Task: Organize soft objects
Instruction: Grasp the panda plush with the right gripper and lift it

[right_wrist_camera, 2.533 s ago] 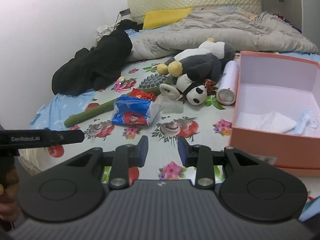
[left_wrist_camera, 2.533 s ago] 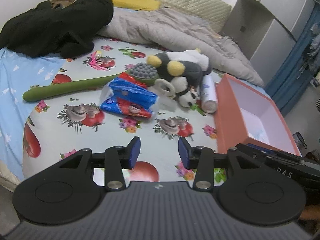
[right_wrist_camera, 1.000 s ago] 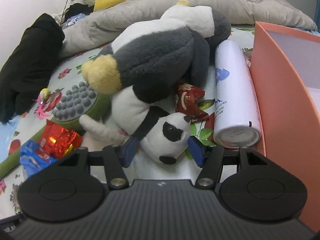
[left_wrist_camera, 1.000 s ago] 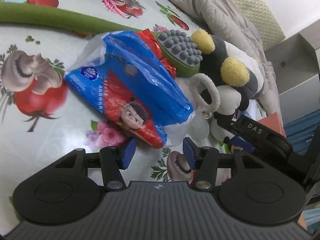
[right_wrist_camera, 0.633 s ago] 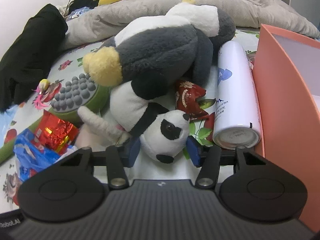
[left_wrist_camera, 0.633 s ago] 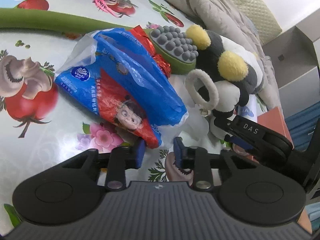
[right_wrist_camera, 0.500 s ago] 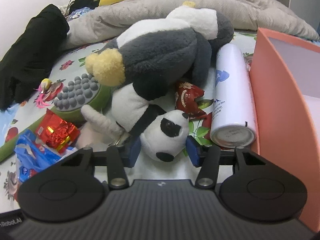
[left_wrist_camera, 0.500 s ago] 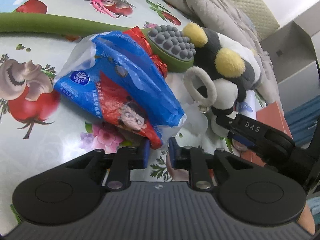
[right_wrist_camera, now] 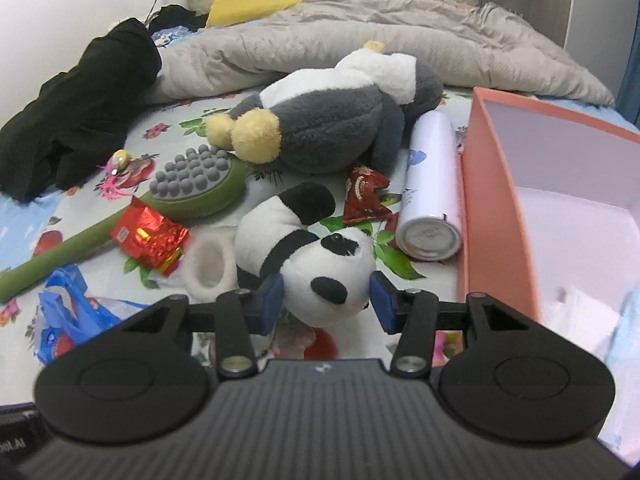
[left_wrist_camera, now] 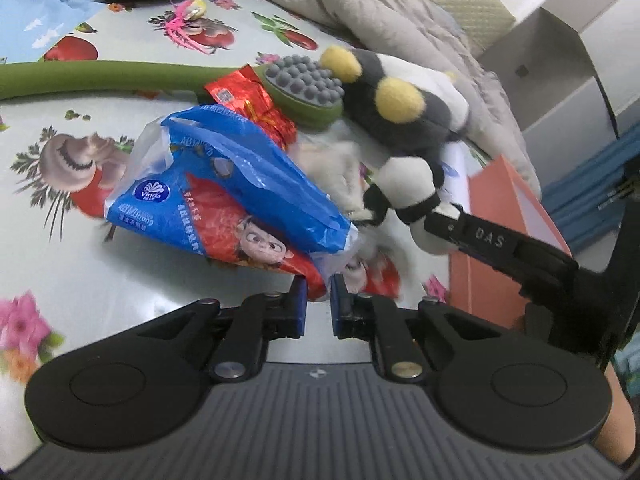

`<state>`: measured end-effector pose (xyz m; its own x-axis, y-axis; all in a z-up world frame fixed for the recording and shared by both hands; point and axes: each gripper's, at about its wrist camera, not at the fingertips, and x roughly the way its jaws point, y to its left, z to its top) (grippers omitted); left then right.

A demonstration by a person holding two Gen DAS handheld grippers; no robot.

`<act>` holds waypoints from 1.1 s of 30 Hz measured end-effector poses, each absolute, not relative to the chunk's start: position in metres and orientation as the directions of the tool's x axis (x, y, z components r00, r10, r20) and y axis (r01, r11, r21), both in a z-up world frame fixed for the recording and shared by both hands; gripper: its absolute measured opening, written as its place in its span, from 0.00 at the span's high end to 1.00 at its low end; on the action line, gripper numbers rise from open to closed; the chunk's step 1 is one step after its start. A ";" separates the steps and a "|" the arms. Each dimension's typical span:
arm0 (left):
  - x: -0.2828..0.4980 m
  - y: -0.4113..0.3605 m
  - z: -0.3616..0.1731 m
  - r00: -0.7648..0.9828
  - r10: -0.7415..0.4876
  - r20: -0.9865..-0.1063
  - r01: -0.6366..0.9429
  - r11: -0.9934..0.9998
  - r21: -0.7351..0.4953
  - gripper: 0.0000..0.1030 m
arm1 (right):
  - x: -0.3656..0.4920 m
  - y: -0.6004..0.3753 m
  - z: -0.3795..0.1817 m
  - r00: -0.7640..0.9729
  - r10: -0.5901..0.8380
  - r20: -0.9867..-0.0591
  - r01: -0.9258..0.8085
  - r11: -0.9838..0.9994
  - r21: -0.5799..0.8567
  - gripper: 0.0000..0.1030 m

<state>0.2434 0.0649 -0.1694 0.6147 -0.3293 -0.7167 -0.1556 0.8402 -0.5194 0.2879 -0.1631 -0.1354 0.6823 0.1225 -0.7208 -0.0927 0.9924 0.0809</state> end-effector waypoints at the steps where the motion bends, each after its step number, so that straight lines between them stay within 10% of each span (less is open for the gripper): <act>1: 0.236 0.063 -0.167 0.613 -0.335 -0.715 -0.143 0.843 -0.518 0.86 | 0.282 -0.163 -0.133 0.688 0.120 -0.716 -0.097 0.993 0.073 0.51; 27: 0.135 0.098 -0.163 0.514 -0.348 -0.784 -0.058 0.898 -0.437 0.84 | 0.151 -0.182 -0.135 0.603 0.230 -0.764 -0.119 0.973 0.199 0.62; 33: 0.121 0.108 -0.165 0.528 -0.307 -0.792 -0.116 0.898 -0.425 0.53 | 0.133 -0.184 -0.143 0.564 0.277 -0.778 -0.167 0.961 0.221 0.63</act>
<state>0.1206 0.1084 -0.1650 0.5282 -0.3073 -0.7916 -0.1155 0.8976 -0.4255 0.1332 -0.1845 -0.1432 0.5641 0.2772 -0.7778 -0.1672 0.9608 0.2211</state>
